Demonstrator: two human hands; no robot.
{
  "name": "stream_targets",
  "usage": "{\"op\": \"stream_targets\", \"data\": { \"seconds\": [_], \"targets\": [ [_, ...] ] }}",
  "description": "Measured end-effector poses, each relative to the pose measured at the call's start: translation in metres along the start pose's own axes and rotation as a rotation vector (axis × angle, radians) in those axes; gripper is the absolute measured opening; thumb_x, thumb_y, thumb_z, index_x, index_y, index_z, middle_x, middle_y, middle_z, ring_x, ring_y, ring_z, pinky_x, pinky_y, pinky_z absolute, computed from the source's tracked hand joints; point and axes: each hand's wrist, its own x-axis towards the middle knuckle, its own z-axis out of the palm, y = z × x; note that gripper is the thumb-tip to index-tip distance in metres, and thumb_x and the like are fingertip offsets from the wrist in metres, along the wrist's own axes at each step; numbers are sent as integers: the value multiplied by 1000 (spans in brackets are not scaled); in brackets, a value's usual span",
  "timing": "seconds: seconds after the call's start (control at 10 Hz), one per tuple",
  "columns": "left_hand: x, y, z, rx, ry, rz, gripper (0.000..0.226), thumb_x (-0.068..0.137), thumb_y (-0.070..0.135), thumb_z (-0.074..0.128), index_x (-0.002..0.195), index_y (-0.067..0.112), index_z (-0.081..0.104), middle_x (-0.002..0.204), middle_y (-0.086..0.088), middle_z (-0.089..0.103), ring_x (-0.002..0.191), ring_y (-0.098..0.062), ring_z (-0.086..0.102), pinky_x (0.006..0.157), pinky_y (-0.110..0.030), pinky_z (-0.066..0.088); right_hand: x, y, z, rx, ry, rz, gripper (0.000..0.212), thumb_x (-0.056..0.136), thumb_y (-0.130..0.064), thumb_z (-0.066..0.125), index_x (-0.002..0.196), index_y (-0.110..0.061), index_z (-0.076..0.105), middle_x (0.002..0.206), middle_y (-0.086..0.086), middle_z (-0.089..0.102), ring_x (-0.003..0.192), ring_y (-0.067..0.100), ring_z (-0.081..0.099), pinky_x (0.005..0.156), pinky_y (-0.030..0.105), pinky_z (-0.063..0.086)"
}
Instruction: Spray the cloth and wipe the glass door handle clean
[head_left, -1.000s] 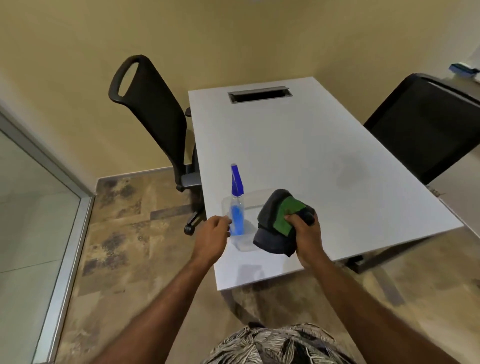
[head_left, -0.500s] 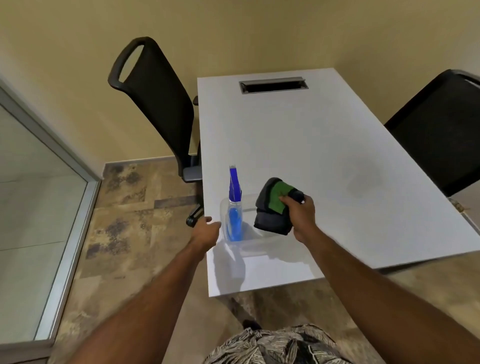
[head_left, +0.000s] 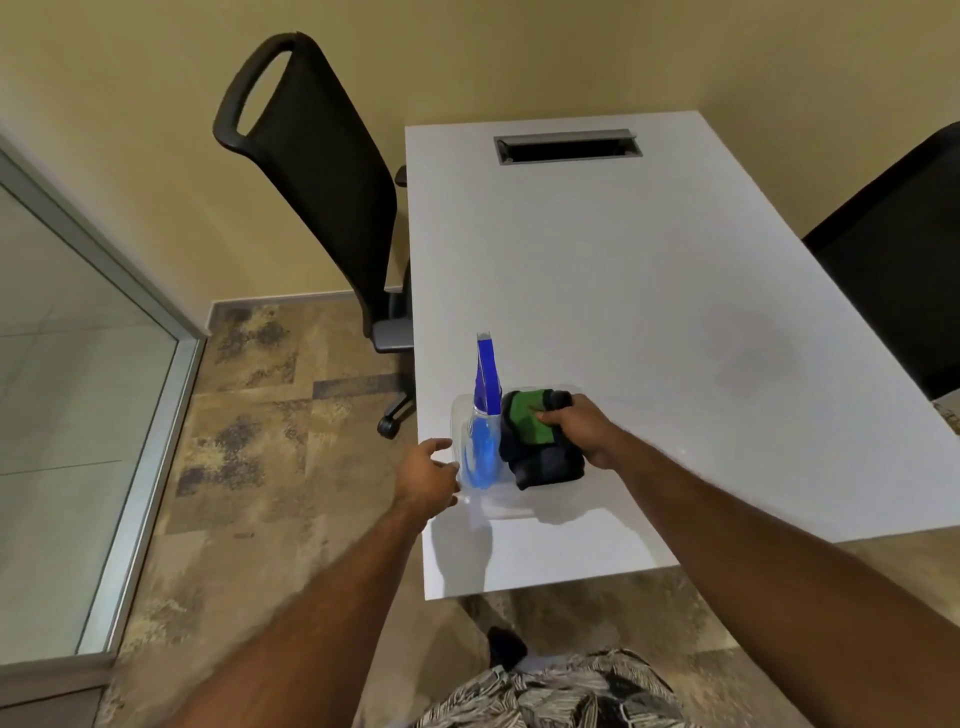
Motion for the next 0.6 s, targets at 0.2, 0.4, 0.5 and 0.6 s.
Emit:
{"op": "stream_targets", "data": {
  "seconds": [0.2, 0.4, 0.5, 0.6],
  "targets": [
    [2, 3, 1, 31, 6, -19, 41, 98, 2, 63, 137, 10, 52, 93, -9, 66, 75, -22, 70, 58, -27, 60, 6, 18, 4, -215, 55, -27, 34, 97, -25, 59, 128, -12, 61, 128, 13, 64, 114, 29, 61, 103, 40, 47],
    [0, 6, -1, 27, 4, -47, 39, 94, 2, 69, 130, 7, 56, 95, -15, 69, 74, -21, 71, 55, -22, 58, 4, 26, 9, -631, 242, -163, 67, 97, -31, 58, 152, -6, 28, 146, 20, 48, 131, 37, 49, 108, 42, 40],
    [-2, 5, -4, 10, -18, -43, 35, 95, 1, 68, 128, 6, 57, 97, -15, 69, 77, -22, 71, 56, -23, 58, -6, 18, 9, -768, 329, -288, 66, 95, -28, 59, 151, -12, 27, 141, 15, 47, 125, 34, 53, 101, 45, 46],
    [-2, 7, -10, -24, -8, -35, 32, 96, 9, 68, 127, 6, 58, 97, -13, 69, 79, -22, 71, 60, -29, 60, -19, 5, 3, -791, 391, -400, 54, 93, -33, 62, 140, -13, 43, 134, 10, 52, 121, 30, 54, 95, 43, 49]
  ]
}}
